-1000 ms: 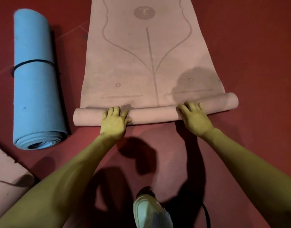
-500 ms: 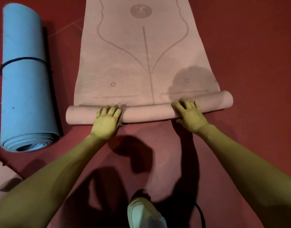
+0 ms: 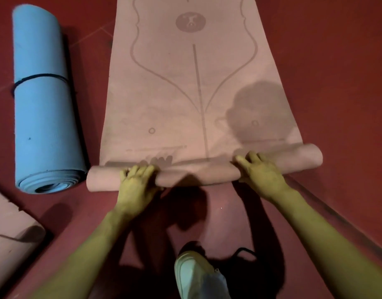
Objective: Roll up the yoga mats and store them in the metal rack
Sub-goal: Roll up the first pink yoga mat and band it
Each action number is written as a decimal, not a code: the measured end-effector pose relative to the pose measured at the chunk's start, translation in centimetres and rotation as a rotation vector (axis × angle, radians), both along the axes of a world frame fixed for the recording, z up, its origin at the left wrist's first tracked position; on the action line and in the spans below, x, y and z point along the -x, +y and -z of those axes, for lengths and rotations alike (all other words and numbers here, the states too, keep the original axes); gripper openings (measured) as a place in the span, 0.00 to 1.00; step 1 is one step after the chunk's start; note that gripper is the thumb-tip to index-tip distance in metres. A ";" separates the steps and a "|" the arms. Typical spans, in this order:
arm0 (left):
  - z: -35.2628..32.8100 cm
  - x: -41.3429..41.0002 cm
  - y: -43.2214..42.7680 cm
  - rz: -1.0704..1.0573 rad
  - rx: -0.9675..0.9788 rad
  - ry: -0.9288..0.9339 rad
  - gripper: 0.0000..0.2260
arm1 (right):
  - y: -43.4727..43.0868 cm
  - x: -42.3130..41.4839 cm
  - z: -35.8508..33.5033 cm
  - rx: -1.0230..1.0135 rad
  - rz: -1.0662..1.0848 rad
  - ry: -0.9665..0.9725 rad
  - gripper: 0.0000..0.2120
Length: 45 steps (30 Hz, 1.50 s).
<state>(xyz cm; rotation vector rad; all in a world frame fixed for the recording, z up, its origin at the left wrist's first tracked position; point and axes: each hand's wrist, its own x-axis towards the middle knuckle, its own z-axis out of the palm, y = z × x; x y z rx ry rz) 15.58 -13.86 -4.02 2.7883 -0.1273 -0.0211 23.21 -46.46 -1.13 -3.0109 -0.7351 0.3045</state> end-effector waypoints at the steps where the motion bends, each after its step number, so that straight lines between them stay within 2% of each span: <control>1: 0.2 1.7 -0.2 0.014 0.007 -0.022 0.18 | -0.4 1.7 0.4 -0.041 -0.001 -0.038 0.35; 5: 0.8 6.4 -1.0 0.006 0.002 -0.104 0.17 | -1.2 6.6 1.4 -0.149 0.020 -0.081 0.35; 12: 0.9 6.4 -1.2 -0.028 0.067 -0.068 0.18 | -1.3 7.1 2.3 -0.272 0.155 0.008 0.31; 16: 0.5 6.0 -1.5 -0.073 -0.054 -0.063 0.19 | -1.0 7.1 1.8 -0.199 0.243 -0.014 0.27; 19: 0.1 5.7 -1.8 -0.074 -0.087 -0.061 0.20 | -1.0 5.4 1.5 -0.147 0.160 -0.022 0.27; 21: 0.1 5.0 -1.6 -0.067 -0.070 -0.013 0.22 | -1.1 3.7 1.0 -0.106 0.119 0.060 0.29; 24: 0.2 3.2 -0.7 -0.067 -0.018 0.086 0.25 | -1.1 1.6 0.7 -0.139 0.208 0.226 0.29; 27: 0.0 1.3 0.1 -0.041 0.016 0.120 0.26 | -0.3 1.7 0.8 -0.144 0.226 0.135 0.23; 31: -0.6 -0.7 0.6 -0.059 0.080 0.179 0.29 | 0.7 3.0 1.0 -0.143 0.297 0.065 0.24; 33: -0.5 -1.0 0.8 -0.038 0.093 0.161 0.28 | 0.5 2.8 0.6 -0.187 0.270 0.041 0.22; 36: -0.3 -0.8 1.0 -0.025 0.124 0.099 0.25 | -0.3 2.1 0.3 -0.119 0.181 0.086 0.30; 39: 0.2 -0.6 0.7 -0.048 0.023 -0.008 0.20 | -0.7 1.6 1.3 -0.057 0.104 0.079 0.35; 42: 0.9 0.1 -0.8 -0.158 -0.103 -0.080 0.17 | -0.4 0.5 1.8 -0.018 0.063 0.102 0.32; 45: 1.3 1.1 -2.2 -0.204 -0.050 -0.132 0.15 | -0.5 -0.9 1.4 -0.068 0.106 0.146 0.30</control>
